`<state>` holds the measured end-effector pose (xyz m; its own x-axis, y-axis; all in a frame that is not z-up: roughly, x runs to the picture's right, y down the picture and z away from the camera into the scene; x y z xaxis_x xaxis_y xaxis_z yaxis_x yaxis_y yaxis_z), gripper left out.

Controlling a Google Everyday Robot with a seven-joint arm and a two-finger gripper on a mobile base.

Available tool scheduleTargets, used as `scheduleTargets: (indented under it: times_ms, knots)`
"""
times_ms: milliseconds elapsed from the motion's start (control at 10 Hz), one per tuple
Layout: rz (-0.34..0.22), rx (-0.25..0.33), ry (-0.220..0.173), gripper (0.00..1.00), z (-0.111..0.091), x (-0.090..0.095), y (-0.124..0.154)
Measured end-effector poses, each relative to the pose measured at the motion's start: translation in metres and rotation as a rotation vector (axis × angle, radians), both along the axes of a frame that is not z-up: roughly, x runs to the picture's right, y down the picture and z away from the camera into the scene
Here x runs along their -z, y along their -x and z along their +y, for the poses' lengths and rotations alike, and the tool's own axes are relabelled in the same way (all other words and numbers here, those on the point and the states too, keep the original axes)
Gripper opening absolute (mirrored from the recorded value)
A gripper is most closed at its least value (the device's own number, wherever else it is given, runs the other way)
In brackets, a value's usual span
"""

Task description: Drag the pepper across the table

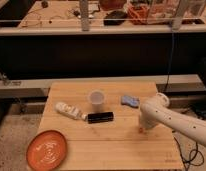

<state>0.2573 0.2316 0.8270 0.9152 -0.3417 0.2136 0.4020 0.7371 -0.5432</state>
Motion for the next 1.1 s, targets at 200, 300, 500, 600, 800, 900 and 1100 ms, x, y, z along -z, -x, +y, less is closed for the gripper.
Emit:
scheduleTargets:
  times_ms: [200, 300, 500, 600, 800, 900, 1100]
  knots:
    - [0.000, 0.006, 0.002, 0.01, 0.0005, -0.0004, 0.0016]
    - [-0.002, 0.020, 0.004, 0.01, 0.0004, -0.0012, 0.0059]
    - [-0.003, 0.018, 0.002, 0.01, -0.0002, -0.0009, 0.0063]
    - [-0.004, 0.019, 0.003, 0.01, -0.0004, -0.0009, 0.0068]
    - [-0.004, 0.020, 0.003, 0.01, 0.0000, -0.0008, 0.0068]
    - [-0.005, 0.033, 0.005, 0.01, 0.0002, -0.0015, 0.0095]
    - [-0.005, 0.032, 0.003, 0.01, -0.0004, -0.0013, 0.0100]
